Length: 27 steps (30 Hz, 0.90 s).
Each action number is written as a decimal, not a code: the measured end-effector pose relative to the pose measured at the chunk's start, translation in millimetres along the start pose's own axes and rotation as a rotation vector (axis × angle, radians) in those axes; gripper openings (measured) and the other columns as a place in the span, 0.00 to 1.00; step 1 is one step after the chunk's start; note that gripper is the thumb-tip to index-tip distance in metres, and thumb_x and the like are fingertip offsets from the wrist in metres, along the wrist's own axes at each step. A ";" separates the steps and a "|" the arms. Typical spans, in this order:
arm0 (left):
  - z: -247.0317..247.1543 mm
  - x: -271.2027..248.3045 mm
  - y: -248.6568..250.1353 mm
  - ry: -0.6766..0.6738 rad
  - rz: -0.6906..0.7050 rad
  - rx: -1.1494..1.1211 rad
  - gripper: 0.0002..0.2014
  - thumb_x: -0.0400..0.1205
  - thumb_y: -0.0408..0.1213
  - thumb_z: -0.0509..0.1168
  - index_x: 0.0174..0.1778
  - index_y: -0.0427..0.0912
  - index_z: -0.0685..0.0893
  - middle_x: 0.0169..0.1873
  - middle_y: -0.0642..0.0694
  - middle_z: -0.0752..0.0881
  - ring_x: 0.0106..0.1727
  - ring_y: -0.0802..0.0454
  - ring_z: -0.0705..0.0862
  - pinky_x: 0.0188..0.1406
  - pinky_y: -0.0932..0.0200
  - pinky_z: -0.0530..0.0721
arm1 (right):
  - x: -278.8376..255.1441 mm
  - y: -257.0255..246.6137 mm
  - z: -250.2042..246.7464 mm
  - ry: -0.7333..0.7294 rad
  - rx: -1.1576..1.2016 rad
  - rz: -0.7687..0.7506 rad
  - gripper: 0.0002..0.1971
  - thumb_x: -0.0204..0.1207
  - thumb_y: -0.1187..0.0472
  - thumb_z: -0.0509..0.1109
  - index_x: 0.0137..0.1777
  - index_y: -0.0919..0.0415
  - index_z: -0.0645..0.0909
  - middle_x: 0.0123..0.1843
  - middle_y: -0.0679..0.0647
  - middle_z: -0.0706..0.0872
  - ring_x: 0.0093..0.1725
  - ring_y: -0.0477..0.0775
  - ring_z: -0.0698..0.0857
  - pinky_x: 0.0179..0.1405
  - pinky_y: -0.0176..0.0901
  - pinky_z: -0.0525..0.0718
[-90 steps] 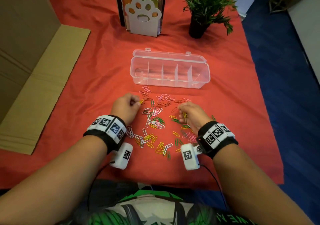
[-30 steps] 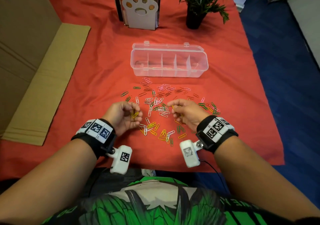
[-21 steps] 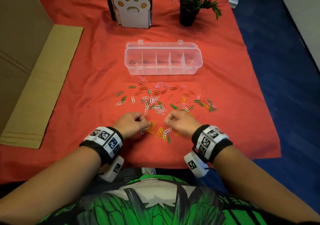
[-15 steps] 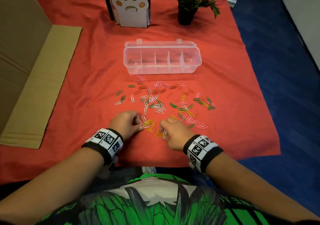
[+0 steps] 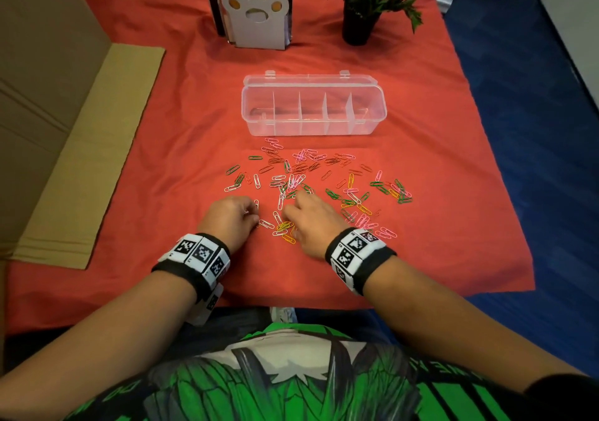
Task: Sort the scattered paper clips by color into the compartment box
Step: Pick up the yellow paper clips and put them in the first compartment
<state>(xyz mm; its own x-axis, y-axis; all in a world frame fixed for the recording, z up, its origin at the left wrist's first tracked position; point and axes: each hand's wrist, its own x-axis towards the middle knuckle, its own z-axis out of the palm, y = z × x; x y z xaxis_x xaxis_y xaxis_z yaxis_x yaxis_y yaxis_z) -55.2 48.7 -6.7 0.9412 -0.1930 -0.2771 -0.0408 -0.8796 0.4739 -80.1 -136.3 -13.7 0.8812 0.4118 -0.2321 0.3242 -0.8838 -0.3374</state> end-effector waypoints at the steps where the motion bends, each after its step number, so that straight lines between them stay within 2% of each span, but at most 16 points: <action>1: -0.4 -0.2 -1.0 0.030 -0.028 0.015 0.04 0.74 0.36 0.70 0.43 0.44 0.87 0.46 0.41 0.88 0.51 0.43 0.84 0.46 0.61 0.72 | -0.1 0.2 2.1 0.005 0.001 0.007 0.14 0.72 0.59 0.70 0.57 0.57 0.74 0.55 0.59 0.74 0.57 0.62 0.75 0.54 0.56 0.79; 5: 0.3 -2.0 -2.8 -0.049 -0.024 0.044 0.08 0.74 0.38 0.70 0.47 0.47 0.88 0.49 0.43 0.87 0.53 0.45 0.84 0.52 0.60 0.75 | -0.7 6.6 6.5 0.037 -0.003 0.028 0.08 0.76 0.61 0.65 0.54 0.62 0.76 0.52 0.60 0.76 0.55 0.63 0.77 0.52 0.55 0.78; 7: 2.5 -3.5 -2.9 -0.090 0.001 0.057 0.10 0.73 0.40 0.71 0.50 0.49 0.88 0.51 0.43 0.87 0.53 0.45 0.84 0.55 0.59 0.77 | -0.6 11.7 4.3 0.028 0.086 0.079 0.07 0.77 0.64 0.64 0.53 0.64 0.77 0.52 0.62 0.78 0.55 0.63 0.78 0.53 0.51 0.76; 9: 4.1 -3.6 -2.7 -0.100 0.018 0.085 0.10 0.73 0.41 0.71 0.49 0.48 0.88 0.51 0.43 0.86 0.52 0.44 0.84 0.54 0.58 0.79 | -1.6 17.7 -1.6 0.030 0.292 0.189 0.05 0.76 0.65 0.65 0.49 0.65 0.80 0.51 0.62 0.82 0.53 0.61 0.80 0.50 0.45 0.74; 11: 4.8 -2.7 -2.1 -0.088 0.045 0.113 0.07 0.75 0.41 0.69 0.47 0.46 0.87 0.49 0.42 0.86 0.51 0.43 0.84 0.52 0.56 0.79 | -4.8 24.4 -9.4 0.054 0.510 0.310 0.01 0.74 0.64 0.68 0.43 0.60 0.81 0.43 0.57 0.85 0.44 0.54 0.81 0.44 0.41 0.74; 14: 5.2 -1.8 -0.2 -0.088 0.065 0.162 0.06 0.77 0.41 0.67 0.44 0.43 0.84 0.48 0.41 0.85 0.50 0.42 0.83 0.48 0.55 0.77 | -9.9 30.8 -19.2 0.091 0.937 0.446 0.09 0.73 0.68 0.69 0.34 0.55 0.79 0.31 0.50 0.83 0.28 0.43 0.78 0.32 0.33 0.76; 16: 4.6 -1.3 0.5 -0.103 0.057 0.170 0.07 0.76 0.41 0.68 0.45 0.43 0.84 0.48 0.42 0.84 0.50 0.42 0.83 0.49 0.54 0.77 | -13.4 33.6 -23.4 0.109 1.207 0.545 0.13 0.73 0.72 0.65 0.31 0.56 0.76 0.26 0.53 0.81 0.18 0.41 0.70 0.18 0.32 0.67; 17: 3.8 -0.9 0.7 -0.111 0.055 0.174 0.07 0.75 0.41 0.69 0.46 0.43 0.84 0.49 0.42 0.84 0.50 0.42 0.83 0.50 0.54 0.78 | -15.7 35.4 -25.0 0.112 1.314 0.586 0.14 0.73 0.73 0.61 0.30 0.57 0.74 0.24 0.54 0.79 0.16 0.42 0.66 0.17 0.31 0.61; 19: 3.0 0.0 -0.2 -0.117 0.050 0.199 0.09 0.73 0.41 0.71 0.47 0.44 0.84 0.49 0.43 0.83 0.51 0.42 0.83 0.51 0.53 0.79 | -22.5 39.1 -27.9 0.105 1.511 0.623 0.13 0.71 0.73 0.55 0.30 0.57 0.72 0.22 0.55 0.77 0.16 0.44 0.64 0.18 0.31 0.59; 21: 2.0 0.4 -1.1 -0.106 0.048 0.231 0.09 0.74 0.42 0.70 0.46 0.43 0.84 0.49 0.42 0.83 0.52 0.41 0.83 0.52 0.51 0.80 | -27.8 42.6 -27.5 0.088 1.700 0.634 0.12 0.72 0.70 0.53 0.32 0.57 0.71 0.24 0.56 0.79 0.19 0.47 0.68 0.21 0.34 0.63; 23: 2.3 -0.2 -1.7 -0.107 0.055 0.273 0.09 0.76 0.42 0.68 0.46 0.41 0.83 0.49 0.40 0.83 0.53 0.39 0.82 0.51 0.49 0.80 | -29.1 42.9 -27.9 0.073 1.844 0.646 0.10 0.75 0.65 0.54 0.34 0.57 0.72 0.27 0.57 0.82 0.22 0.49 0.73 0.22 0.35 0.72; 25: 2.6 -1.4 -1.1 -0.118 0.058 0.287 0.09 0.77 0.43 0.66 0.46 0.40 0.82 0.50 0.39 0.82 0.53 0.38 0.82 0.52 0.48 0.80 | -26.4 41.2 -29.1 0.068 1.902 0.656 0.11 0.77 0.62 0.55 0.35 0.59 0.74 0.30 0.57 0.83 0.25 0.50 0.77 0.23 0.37 0.80; 27: 2.4 -1.9 0.6 -0.094 0.070 0.241 0.08 0.78 0.41 0.65 0.45 0.39 0.80 0.48 0.38 0.82 0.52 0.39 0.81 0.51 0.49 0.78 | -22.4 38.9 -31.3 0.083 1.871 0.659 0.10 0.79 0.63 0.57 0.37 0.60 0.75 0.32 0.57 0.81 0.25 0.48 0.78 0.24 0.37 0.83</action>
<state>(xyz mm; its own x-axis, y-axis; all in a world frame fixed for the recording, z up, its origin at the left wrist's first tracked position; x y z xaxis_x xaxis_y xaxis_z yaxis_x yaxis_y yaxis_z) -57.8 47.5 -8.0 0.8984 -0.2869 -0.3325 -0.1942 -0.9386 0.2851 -76.4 -186.8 6.9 0.7215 0.1192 -0.6820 -0.6523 0.4473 -0.6119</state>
